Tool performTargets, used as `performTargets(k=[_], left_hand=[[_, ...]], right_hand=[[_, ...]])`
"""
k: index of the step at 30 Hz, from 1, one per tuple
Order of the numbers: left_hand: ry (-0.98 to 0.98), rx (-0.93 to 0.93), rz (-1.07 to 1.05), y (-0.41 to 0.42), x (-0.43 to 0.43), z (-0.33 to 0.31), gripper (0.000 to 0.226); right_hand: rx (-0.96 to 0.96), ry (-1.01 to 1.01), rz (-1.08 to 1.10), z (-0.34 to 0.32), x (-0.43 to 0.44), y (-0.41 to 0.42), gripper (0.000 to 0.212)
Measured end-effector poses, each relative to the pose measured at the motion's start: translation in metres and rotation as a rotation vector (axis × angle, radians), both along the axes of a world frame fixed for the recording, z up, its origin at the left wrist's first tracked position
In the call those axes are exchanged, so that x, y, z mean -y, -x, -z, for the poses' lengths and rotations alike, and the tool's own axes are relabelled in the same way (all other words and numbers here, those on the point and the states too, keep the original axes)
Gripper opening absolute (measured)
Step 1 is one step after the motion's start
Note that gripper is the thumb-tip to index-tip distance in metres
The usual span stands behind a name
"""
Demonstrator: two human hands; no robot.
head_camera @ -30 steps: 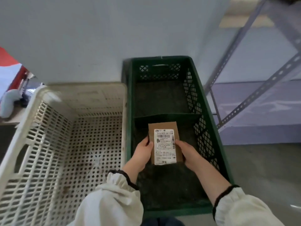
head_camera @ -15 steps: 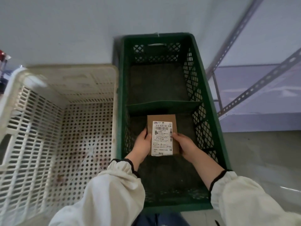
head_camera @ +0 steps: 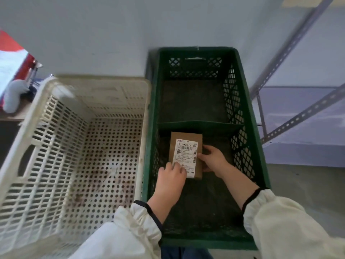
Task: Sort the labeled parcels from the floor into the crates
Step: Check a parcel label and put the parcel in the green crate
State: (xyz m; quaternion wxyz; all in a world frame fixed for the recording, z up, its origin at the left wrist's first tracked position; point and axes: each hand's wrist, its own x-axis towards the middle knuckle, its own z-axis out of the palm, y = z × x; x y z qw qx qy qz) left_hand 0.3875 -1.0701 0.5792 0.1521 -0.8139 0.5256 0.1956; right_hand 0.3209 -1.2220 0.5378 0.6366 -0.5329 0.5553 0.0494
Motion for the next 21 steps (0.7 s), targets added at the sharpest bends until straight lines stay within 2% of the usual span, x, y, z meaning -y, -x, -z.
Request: performTargets(k=[5,21], left_hand=[[-0.05,0.096,0.003,-0.018,-0.001,-0.003,0.042],[-0.043,0.111,-0.047,-0.024,-0.003,-0.005,0.04]], right_hand=[[0.01,-0.001,-0.08,0.0,-0.008,-0.027,0.057],[-0.008,0.075,-0.15,0.002,-0.018,-0.042,0.055]])
